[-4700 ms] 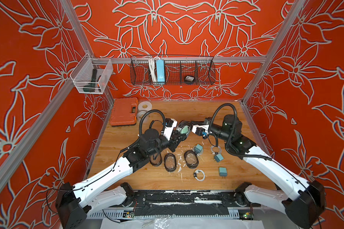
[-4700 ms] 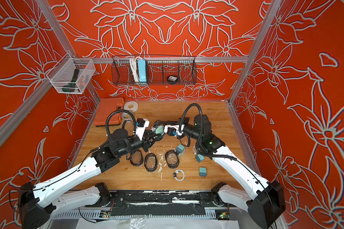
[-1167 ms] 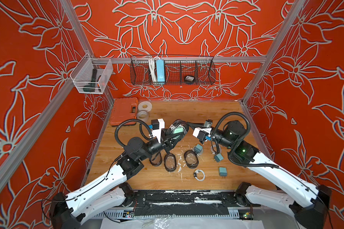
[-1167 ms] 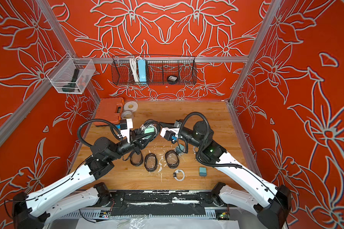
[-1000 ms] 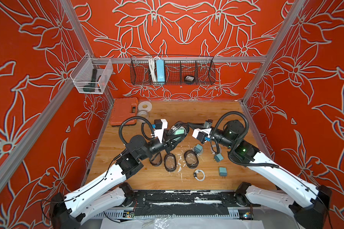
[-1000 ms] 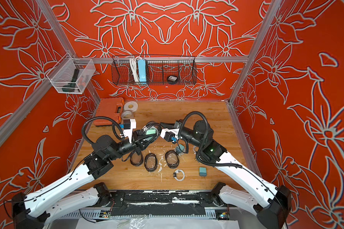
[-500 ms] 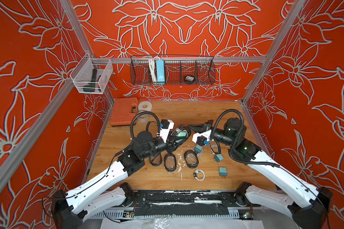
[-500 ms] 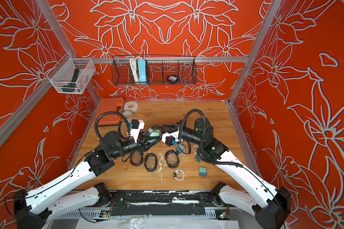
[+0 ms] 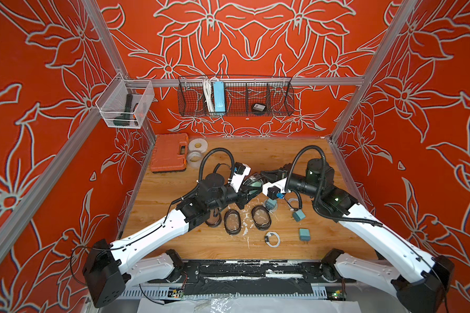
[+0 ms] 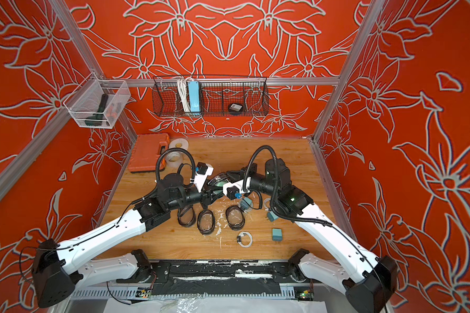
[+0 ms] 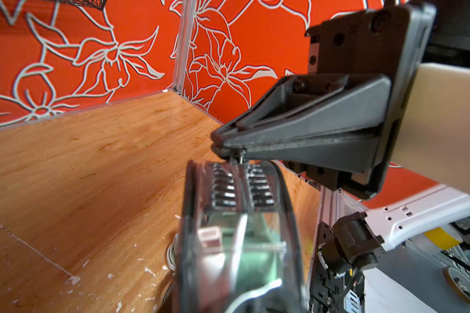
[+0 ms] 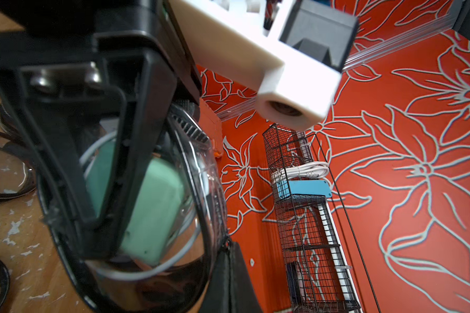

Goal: Pack away charging kits
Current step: Place the storage bag at the center of the board.

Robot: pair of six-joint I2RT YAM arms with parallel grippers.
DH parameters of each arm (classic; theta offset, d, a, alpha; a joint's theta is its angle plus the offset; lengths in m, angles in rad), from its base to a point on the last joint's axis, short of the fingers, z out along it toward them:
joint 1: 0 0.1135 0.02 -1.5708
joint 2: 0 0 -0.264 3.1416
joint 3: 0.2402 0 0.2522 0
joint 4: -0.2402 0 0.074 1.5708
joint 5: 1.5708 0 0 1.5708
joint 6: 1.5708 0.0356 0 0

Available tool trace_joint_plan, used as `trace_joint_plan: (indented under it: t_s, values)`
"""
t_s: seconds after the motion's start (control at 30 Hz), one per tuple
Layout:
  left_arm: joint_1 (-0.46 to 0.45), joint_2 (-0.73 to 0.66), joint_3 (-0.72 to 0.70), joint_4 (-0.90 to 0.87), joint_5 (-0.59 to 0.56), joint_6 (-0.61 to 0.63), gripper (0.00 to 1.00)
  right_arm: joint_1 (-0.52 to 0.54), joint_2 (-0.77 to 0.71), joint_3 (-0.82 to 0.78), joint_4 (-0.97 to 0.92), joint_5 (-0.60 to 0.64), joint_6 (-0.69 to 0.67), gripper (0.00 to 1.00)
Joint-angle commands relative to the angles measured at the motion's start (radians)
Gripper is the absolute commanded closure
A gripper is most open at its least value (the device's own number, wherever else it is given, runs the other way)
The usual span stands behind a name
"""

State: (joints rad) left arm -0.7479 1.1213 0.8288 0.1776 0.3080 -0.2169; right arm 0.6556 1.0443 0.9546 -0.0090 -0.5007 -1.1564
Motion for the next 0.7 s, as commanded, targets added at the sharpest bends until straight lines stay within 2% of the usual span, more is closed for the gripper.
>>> trace_joint_plan:
  t_s: [0.0,0.07,0.1,0.13,0.17,0.23,0.3,0.43,0.53,0.67]
  values:
    - [0.057,0.045,-0.054,0.024,-0.05,-0.062,1.0,0.024,-0.024,-0.058,0.251,-0.137,0.099,0.73]
    - [0.155,0.075,-0.091,0.094,0.015,-0.142,1.0,0.024,-0.035,-0.122,0.326,-0.131,0.157,0.65]
    - [0.216,0.097,-0.114,0.139,0.057,-0.189,1.0,0.024,-0.042,-0.152,0.344,-0.133,0.179,0.59]
    - [0.266,0.119,-0.137,0.183,0.088,-0.229,1.0,0.024,-0.053,-0.177,0.36,-0.136,0.197,0.46]
    - [0.321,0.146,-0.165,0.233,0.113,-0.274,1.0,0.024,-0.061,-0.21,0.387,-0.136,0.225,0.38]
    - [0.397,0.199,-0.204,0.302,0.117,-0.334,1.0,0.024,-0.075,-0.273,0.462,-0.123,0.285,0.3]
    - [0.454,0.258,-0.247,0.395,0.123,-0.393,1.0,0.024,-0.088,-0.325,0.519,-0.098,0.371,0.02]
    - [0.527,0.421,-0.272,0.577,0.197,-0.5,1.0,0.024,-0.101,-0.398,0.617,0.013,0.578,0.02]
    - [0.556,0.584,-0.212,0.667,0.283,-0.565,1.0,0.024,-0.116,-0.456,0.663,0.126,0.763,0.02]
    - [0.568,0.733,-0.104,0.639,0.249,-0.605,1.0,0.024,-0.154,-0.526,0.71,0.392,1.067,0.02]
